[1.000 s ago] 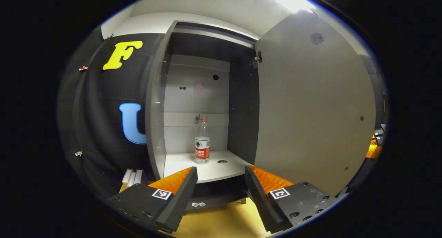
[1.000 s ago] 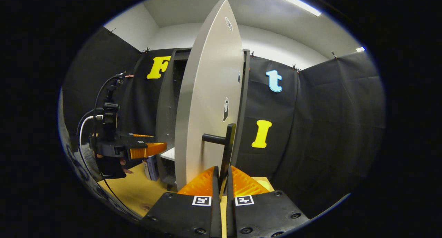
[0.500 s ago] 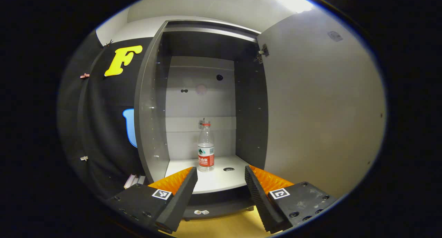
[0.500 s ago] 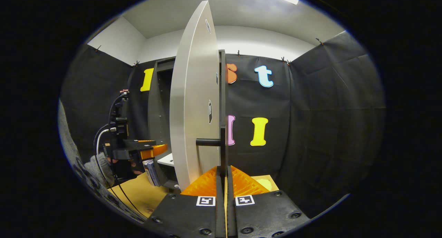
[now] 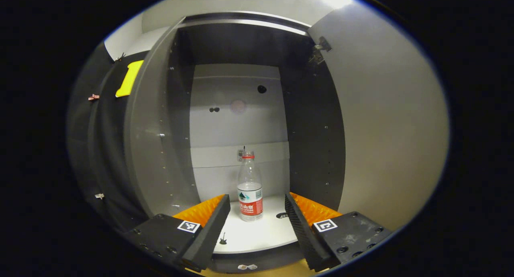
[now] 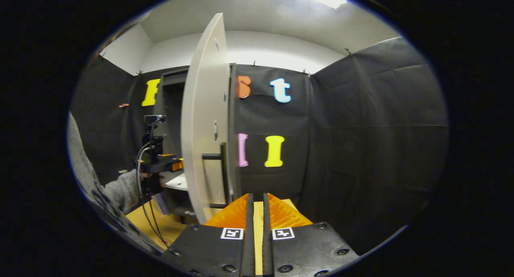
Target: Open the cabinet door with the right hand, grasp the bottle in the cabinet with the left hand and place it on the coaster, then close the cabinet door with the right hand.
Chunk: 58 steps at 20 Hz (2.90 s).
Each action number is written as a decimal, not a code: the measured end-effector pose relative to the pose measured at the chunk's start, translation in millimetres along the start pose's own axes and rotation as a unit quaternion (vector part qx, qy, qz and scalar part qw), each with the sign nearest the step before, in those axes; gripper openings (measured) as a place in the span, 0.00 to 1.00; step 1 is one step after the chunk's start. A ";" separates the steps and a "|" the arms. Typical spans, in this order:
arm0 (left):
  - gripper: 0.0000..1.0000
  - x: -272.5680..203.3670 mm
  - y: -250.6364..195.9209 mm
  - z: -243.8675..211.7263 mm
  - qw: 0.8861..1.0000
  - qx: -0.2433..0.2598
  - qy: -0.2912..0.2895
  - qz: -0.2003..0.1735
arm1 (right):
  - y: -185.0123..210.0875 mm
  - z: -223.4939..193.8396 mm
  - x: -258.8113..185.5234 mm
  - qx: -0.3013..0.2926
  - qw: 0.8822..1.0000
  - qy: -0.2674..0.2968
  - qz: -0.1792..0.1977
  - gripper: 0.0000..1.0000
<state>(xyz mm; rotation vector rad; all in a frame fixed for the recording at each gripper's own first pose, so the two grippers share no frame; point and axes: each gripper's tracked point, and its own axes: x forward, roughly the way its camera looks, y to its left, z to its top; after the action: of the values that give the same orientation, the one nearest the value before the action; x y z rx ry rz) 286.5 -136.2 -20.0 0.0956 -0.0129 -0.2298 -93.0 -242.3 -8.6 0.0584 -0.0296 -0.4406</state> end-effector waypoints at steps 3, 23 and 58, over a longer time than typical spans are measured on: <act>0.88 35.5 1.6 -9.5 1.000 0.025 -0.002 0.006 | -31.5 1.9 6.0 0.005 0.998 -0.010 -0.062 0.29; 0.89 170.7 31.7 -68.0 0.996 0.018 0.044 0.069 | -109.4 -4.0 74.0 -0.007 0.983 -0.020 -0.181 0.99; 0.76 -227.1 60.7 -44.3 0.999 -0.009 0.002 -0.050 | 61.0 19.4 -56.8 -0.046 0.995 -0.065 -0.057 0.97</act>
<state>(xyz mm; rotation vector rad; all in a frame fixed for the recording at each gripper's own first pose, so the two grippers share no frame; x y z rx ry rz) 80.1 -21.5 -58.6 0.0795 -0.0023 -0.3302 -119.3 -164.0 13.7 -0.0591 -0.1355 -0.5583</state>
